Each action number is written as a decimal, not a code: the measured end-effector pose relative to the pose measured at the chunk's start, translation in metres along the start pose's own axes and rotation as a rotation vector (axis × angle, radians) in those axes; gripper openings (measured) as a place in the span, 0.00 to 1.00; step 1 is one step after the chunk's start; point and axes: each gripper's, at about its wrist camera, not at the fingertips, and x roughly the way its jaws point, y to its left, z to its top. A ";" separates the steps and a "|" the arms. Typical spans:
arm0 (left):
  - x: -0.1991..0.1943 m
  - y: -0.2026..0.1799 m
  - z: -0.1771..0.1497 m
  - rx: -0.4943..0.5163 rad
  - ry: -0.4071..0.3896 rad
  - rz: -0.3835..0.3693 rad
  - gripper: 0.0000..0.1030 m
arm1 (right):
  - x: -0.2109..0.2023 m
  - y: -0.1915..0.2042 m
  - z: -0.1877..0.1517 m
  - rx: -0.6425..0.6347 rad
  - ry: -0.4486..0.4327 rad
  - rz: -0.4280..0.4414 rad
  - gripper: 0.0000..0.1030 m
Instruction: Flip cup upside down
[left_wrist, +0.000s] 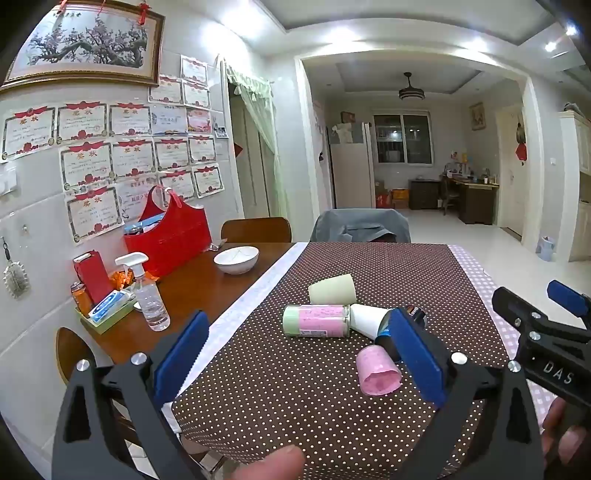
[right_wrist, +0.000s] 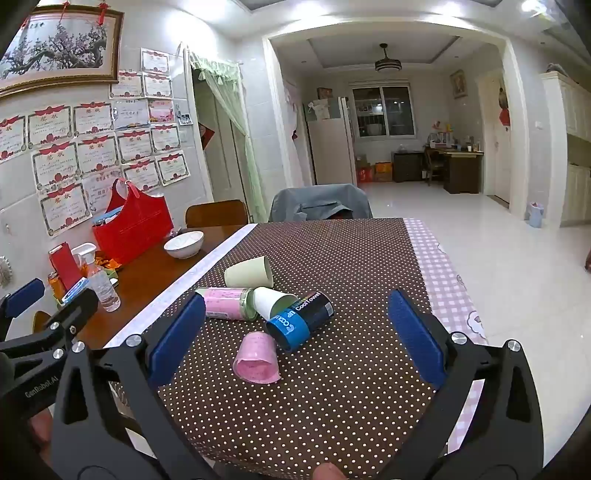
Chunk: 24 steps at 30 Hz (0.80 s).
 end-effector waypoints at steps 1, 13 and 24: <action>0.000 0.000 0.000 0.000 0.001 0.000 0.93 | 0.000 0.000 0.000 0.000 0.002 0.001 0.94; 0.000 0.000 0.000 0.003 0.000 0.001 0.93 | -0.001 -0.001 0.001 0.001 -0.005 0.000 0.94; 0.000 0.000 0.000 0.005 -0.001 0.004 0.93 | -0.001 0.002 0.001 0.001 -0.007 -0.002 0.94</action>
